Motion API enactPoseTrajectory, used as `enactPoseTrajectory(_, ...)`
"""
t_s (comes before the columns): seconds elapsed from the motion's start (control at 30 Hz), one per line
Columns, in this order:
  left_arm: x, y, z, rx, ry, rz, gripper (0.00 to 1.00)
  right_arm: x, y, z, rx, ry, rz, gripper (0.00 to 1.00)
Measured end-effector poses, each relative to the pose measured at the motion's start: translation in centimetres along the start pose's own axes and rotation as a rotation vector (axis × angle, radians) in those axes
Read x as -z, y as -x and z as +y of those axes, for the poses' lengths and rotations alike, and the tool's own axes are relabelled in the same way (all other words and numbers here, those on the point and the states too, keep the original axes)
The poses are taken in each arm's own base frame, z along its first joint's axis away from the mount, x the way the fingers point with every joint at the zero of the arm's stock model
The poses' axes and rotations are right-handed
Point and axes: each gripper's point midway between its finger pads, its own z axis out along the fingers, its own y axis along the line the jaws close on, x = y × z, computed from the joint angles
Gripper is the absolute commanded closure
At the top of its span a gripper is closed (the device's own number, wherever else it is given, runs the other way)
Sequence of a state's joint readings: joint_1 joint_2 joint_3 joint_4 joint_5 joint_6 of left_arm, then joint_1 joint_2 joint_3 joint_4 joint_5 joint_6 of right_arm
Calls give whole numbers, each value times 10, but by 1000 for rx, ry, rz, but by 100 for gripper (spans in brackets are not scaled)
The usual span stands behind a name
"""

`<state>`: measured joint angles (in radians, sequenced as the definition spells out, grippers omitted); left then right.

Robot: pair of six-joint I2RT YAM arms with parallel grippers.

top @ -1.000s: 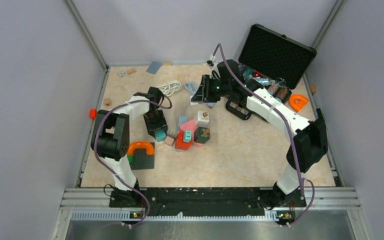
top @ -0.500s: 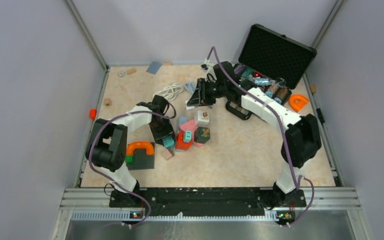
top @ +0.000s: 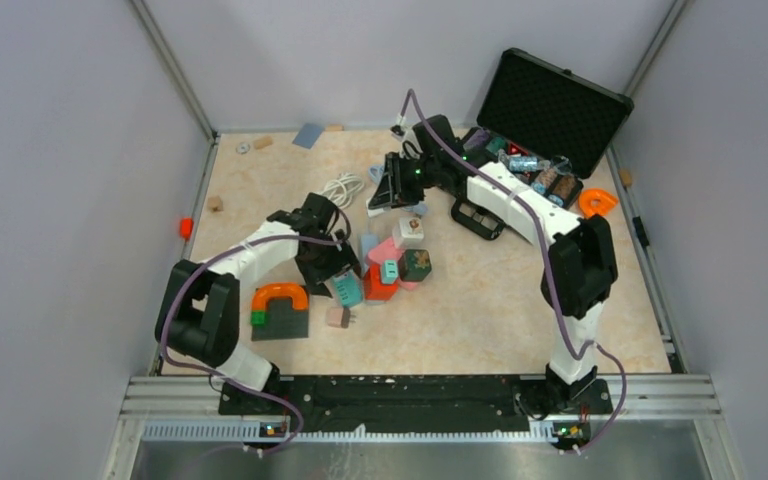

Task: Insert the plug
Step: Move the socket to the center of the board.

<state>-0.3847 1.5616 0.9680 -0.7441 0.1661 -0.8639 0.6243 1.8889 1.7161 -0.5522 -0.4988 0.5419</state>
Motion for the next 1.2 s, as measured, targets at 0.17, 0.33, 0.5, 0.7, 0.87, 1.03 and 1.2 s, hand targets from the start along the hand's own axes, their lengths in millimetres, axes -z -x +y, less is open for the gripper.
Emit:
enactPoseTrajectory(0.17, 27, 26, -23, 20, -107, -65, 2, -18, 10, -6, 5, -14, 24, 100)
enactPoseTrajectory(0.33, 59, 58, -28, 62, -209, -162, 1, -39, 11, -19, 0, -34, 58, 100)
enactPoseTrajectory(0.5, 76, 80, -12, 130, -256, -202, 1, -57, 0, -34, -1, -57, 119, 100)
enactPoseTrajectory(0.7, 80, 90, 22, 225, -279, -214, 1, -84, -20, -32, 50, -44, 200, 100)
enactPoseTrajectory(0.87, 89, 91, 39, 251, -284, -241, 1, -109, -37, -11, 107, 18, 260, 100)
enactPoseTrajectory(1.03, 95, 88, 43, 235, -281, -249, 1, -128, -49, -2, 131, 48, 297, 100)
enactPoseTrajectory(1.2, 91, 80, 49, 235, -263, -227, 1, -138, -61, -8, 129, 51, 342, 100)
